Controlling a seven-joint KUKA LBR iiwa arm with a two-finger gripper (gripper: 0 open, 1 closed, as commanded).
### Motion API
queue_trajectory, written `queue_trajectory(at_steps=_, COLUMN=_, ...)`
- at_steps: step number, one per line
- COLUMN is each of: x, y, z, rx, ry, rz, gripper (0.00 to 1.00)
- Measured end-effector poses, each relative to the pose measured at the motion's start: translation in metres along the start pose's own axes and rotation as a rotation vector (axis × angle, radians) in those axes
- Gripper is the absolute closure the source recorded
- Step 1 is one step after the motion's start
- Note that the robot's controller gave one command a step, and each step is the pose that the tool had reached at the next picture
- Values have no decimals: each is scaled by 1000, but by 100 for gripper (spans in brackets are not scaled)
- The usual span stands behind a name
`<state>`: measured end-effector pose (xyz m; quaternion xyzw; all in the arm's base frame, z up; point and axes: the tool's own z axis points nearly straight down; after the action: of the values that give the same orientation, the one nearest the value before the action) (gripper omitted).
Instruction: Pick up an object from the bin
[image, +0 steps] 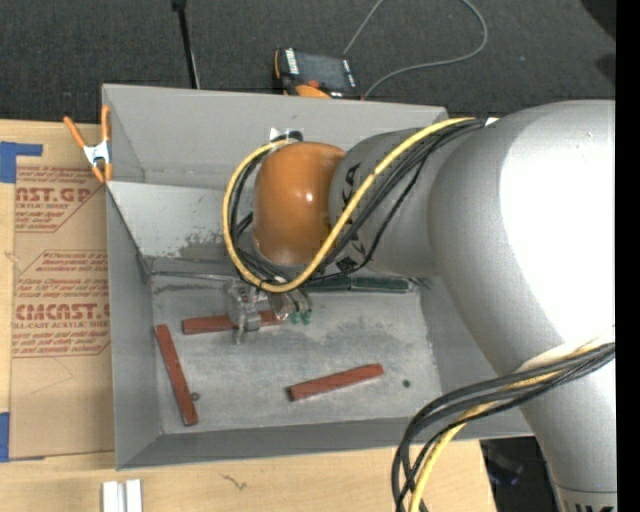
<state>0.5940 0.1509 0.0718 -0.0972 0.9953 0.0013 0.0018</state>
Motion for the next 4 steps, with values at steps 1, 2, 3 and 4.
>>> queue_trajectory(at_steps=1, x=20, y=1, z=-180, rx=0, ry=-8, rz=38, gripper=100)
queue_trajectory(at_steps=2, x=94, y=-13, z=-91, rx=2, ry=16, rz=85, gripper=100)
queue_trajectory(at_steps=3, x=90, y=-12, z=-96, rx=1, ry=3, rz=84, gripper=0)
queue_trajectory(at_steps=4, x=14, y=-27, z=0, rx=3, ry=4, rz=45, gripper=0)
